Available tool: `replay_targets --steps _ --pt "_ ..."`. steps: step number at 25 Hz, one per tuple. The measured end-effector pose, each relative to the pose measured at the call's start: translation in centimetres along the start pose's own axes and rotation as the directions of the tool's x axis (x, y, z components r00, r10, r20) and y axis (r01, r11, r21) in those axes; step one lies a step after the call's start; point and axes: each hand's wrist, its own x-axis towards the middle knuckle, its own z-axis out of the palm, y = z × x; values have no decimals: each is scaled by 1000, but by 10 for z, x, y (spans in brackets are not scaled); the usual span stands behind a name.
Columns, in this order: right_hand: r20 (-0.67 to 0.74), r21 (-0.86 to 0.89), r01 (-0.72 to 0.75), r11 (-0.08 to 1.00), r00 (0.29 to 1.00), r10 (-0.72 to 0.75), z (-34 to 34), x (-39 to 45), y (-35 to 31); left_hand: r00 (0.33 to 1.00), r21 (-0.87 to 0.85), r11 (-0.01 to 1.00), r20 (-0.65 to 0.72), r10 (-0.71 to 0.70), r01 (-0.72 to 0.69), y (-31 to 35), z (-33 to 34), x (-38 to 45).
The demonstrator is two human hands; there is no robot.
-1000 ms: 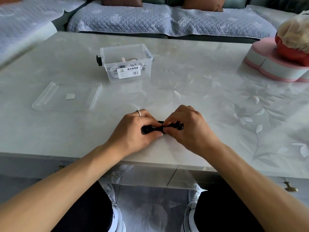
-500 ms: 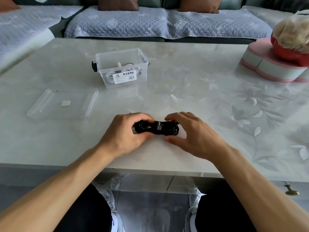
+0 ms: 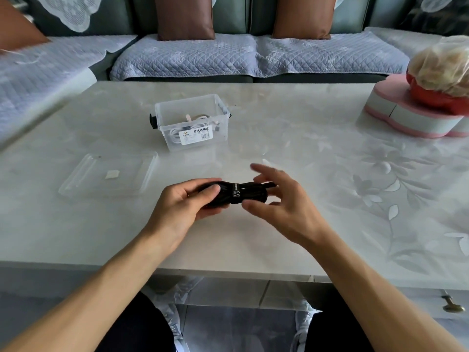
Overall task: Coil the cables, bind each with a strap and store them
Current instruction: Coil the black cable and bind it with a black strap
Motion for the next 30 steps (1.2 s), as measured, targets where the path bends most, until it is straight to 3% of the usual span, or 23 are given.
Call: replay_targets --steps 2,4,7,10,12,15,17,20,24,27,30 --pt "68 340 -281 897 959 274 4 2 -12 997 -10 998 -59 57 -58 -1 4 -2" --pt "100 386 -374 843 926 365 8 5 -14 989 0 995 -114 95 -96 -1 7 -2" --pt "109 295 -324 899 946 305 18 7 -11 976 179 976 -157 149 -120 -2 13 -1" --pt "114 205 -223 953 973 203 24 5 -10 930 577 784 -107 351 -229 -2 16 -4" --pt "78 96 -97 991 993 89 28 2 -11 926 638 747 -140 350 -186 -4 17 0" --pt "52 -148 146 978 989 -140 36 0 -10 945 417 902 -325 29 116 -6 20 7" --pt "51 -148 144 978 989 -138 39 2 -10 929 208 955 -345 -130 211 -5 19 7" --pt "-33 93 -40 995 998 44 36 7 -14 972 107 986 -212 -104 129 0 12 6" --pt "-74 436 -181 882 969 235 26 9 -18 999 208 978 -42 25 -16 6 2 -1" --pt "-82 454 -193 870 963 256 23 10 -19 997 222 975 -73 17 0 9 -5 -3" --pt "-97 380 -137 915 977 187 23 14 -29 975 53 990 -192 -115 127 15 -5 -6"
